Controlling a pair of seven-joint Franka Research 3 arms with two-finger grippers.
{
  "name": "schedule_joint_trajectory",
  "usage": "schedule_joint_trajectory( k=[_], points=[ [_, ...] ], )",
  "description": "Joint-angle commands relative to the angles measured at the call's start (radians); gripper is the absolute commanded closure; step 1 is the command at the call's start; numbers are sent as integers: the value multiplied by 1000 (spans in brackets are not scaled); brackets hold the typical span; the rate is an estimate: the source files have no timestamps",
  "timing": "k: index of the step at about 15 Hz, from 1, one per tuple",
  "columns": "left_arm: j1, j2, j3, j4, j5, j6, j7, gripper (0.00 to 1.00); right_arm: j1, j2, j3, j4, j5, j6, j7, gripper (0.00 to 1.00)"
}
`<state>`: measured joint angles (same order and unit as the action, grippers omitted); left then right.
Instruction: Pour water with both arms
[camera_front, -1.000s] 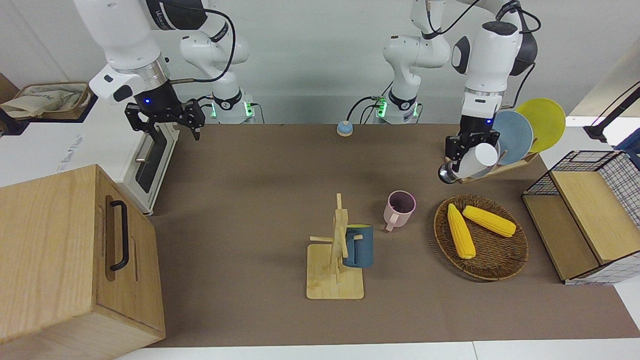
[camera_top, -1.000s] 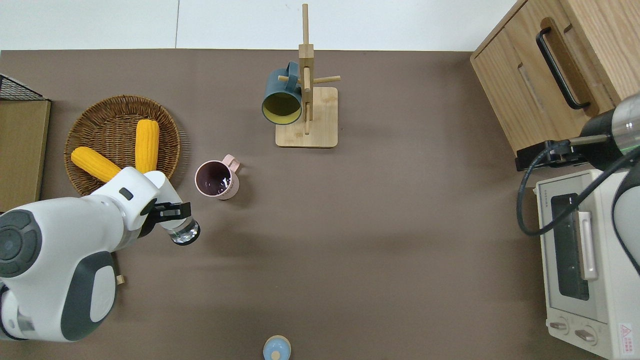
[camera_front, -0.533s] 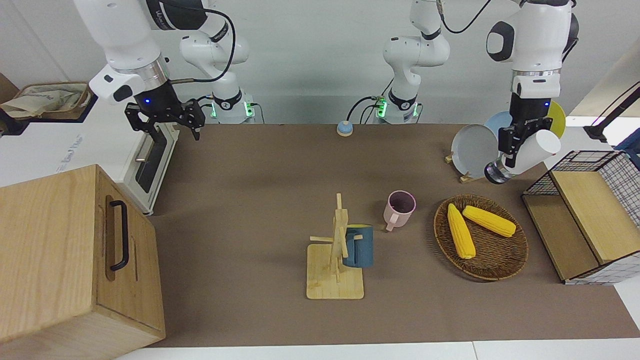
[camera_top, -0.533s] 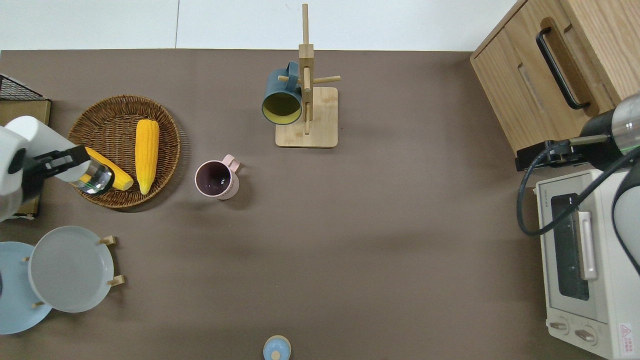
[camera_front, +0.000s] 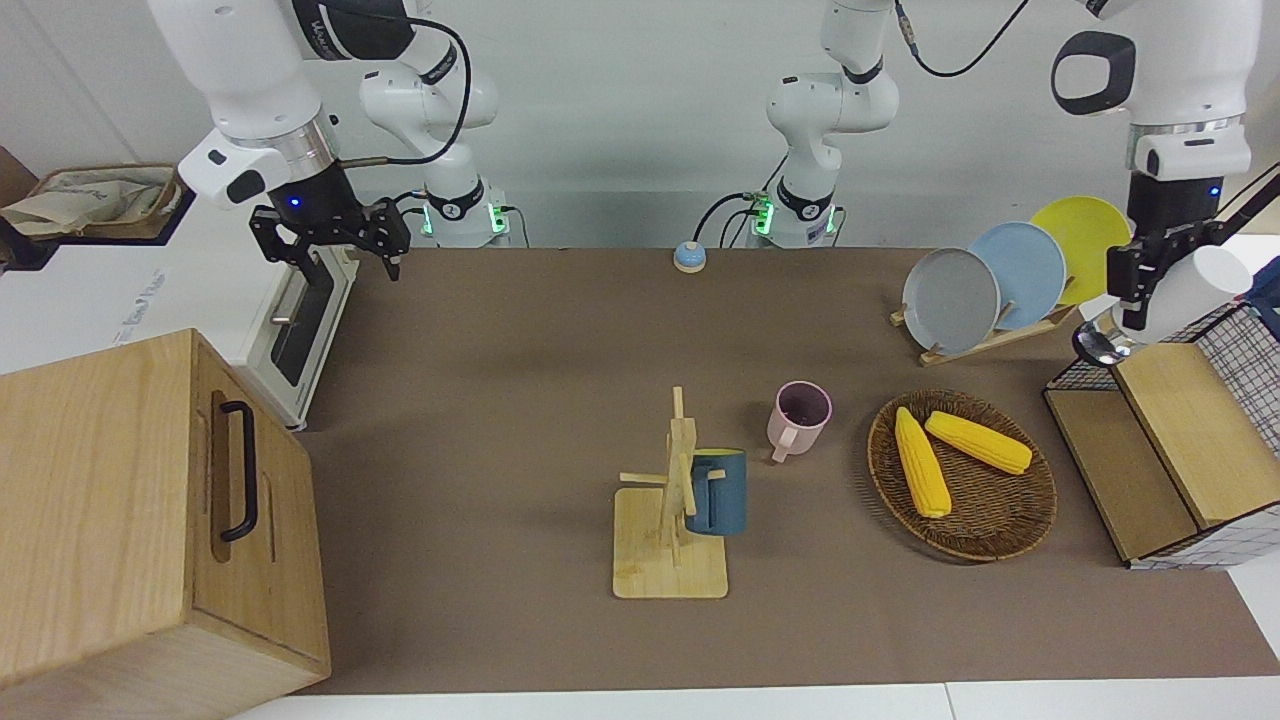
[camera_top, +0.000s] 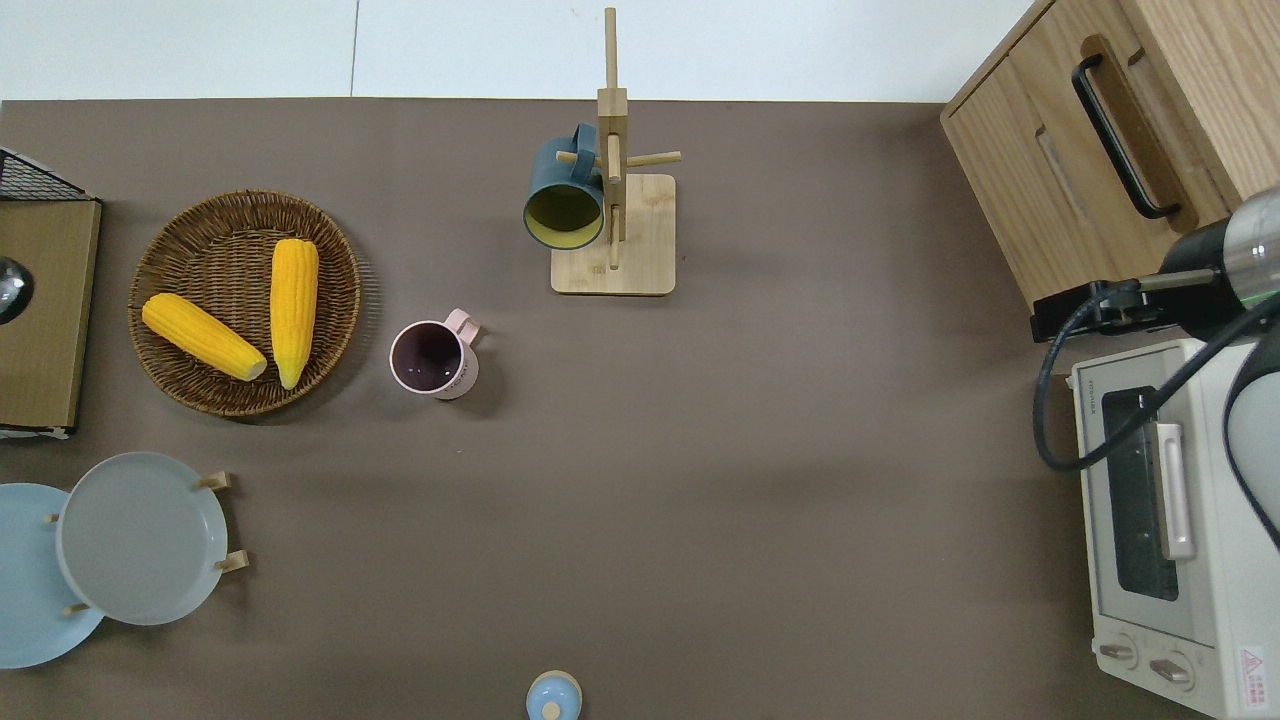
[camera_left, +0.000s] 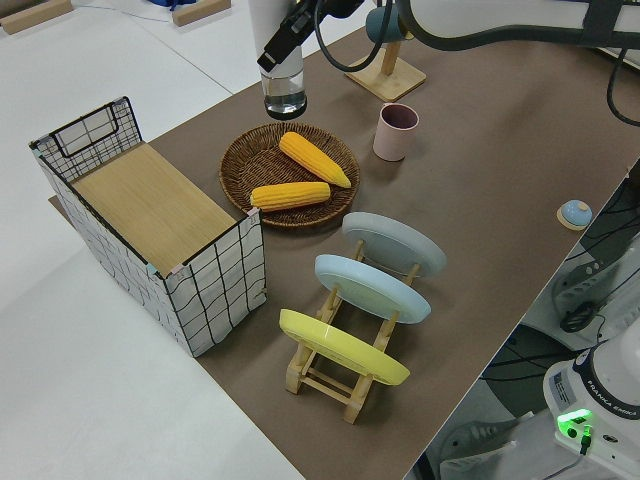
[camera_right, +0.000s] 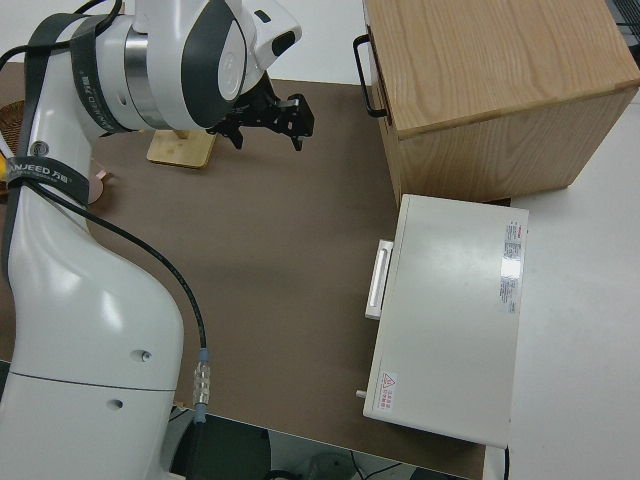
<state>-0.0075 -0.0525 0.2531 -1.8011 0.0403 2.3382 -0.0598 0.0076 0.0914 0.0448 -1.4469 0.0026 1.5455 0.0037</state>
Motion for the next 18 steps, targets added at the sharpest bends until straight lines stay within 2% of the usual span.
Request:
schedule_joint_trajectory(
  k=[1, 4, 6, 11, 14, 18],
  points=[
    [95, 37, -2, 141, -155, -94, 237, 1000, 2, -5, -2, 3, 10, -10, -14, 17],
    [176, 72, -3, 178, -255, -117, 362, 1000, 2, -5, -2, 3, 10, -8, -14, 15],
    [248, 100, -3, 201, -360, -117, 519, 1000, 2, -5, -2, 5, 10, -8, -14, 15],
    [388, 219, -18, 269, -567, -100, 802, 1000, 2, -4, -2, 3, 10, -10, -14, 17],
    [409, 249, -18, 267, -642, -60, 925, 1000, 2, -5, -2, 5, 10, -8, -14, 15],
    [405, 281, -25, 258, -660, 10, 934, 1000, 2, -4, -2, 3, 10, -8, -14, 17]
  ],
)
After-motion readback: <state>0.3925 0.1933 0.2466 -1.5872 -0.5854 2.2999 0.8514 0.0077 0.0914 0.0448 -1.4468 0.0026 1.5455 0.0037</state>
